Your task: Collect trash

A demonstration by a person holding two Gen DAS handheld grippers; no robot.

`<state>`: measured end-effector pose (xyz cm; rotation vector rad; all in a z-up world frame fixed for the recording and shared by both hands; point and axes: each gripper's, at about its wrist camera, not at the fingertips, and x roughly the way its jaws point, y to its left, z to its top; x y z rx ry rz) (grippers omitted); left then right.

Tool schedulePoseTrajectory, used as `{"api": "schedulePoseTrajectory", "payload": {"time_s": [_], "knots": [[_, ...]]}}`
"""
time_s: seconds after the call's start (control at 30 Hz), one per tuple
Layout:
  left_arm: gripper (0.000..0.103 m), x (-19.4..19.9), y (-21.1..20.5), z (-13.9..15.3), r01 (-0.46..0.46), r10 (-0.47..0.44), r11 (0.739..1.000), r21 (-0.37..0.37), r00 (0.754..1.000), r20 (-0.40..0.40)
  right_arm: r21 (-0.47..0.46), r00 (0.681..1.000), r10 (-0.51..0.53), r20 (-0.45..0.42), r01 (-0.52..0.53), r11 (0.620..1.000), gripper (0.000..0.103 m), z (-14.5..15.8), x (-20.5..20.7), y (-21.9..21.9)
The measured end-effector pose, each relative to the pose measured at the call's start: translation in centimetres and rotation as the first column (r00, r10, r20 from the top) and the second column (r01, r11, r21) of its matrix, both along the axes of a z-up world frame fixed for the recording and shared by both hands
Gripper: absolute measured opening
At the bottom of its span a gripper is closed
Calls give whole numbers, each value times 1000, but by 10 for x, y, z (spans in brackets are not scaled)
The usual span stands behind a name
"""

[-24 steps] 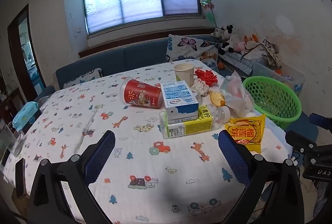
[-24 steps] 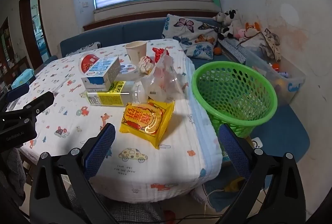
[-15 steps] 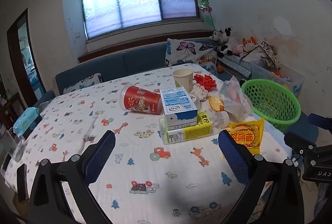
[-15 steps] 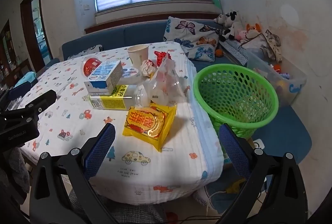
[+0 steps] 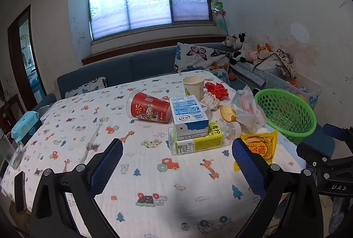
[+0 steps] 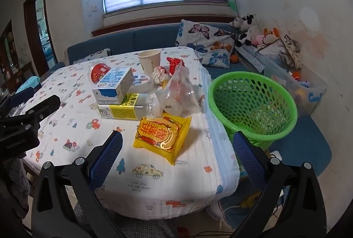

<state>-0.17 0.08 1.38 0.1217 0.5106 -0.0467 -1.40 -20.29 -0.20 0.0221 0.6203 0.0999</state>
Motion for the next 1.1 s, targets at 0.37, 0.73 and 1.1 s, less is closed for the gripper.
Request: {"api": "schedulePoseTrajectory", "payload": {"time_s": [0.37, 0.73, 1.1], "knots": [[96, 1, 3, 2, -12, 12, 1000, -16, 1000, -2, -1, 1000, 0, 2, 0, 1000, 98, 1, 0, 0], [96, 2, 4, 0, -16, 15, 1000, -19, 1000, -7, -1, 1000, 0, 2, 0, 1000, 98, 1, 0, 0], [96, 4, 6, -3, -18, 17, 1000, -22, 1000, -12, -2, 1000, 0, 2, 0, 1000, 98, 1, 0, -1]]}}
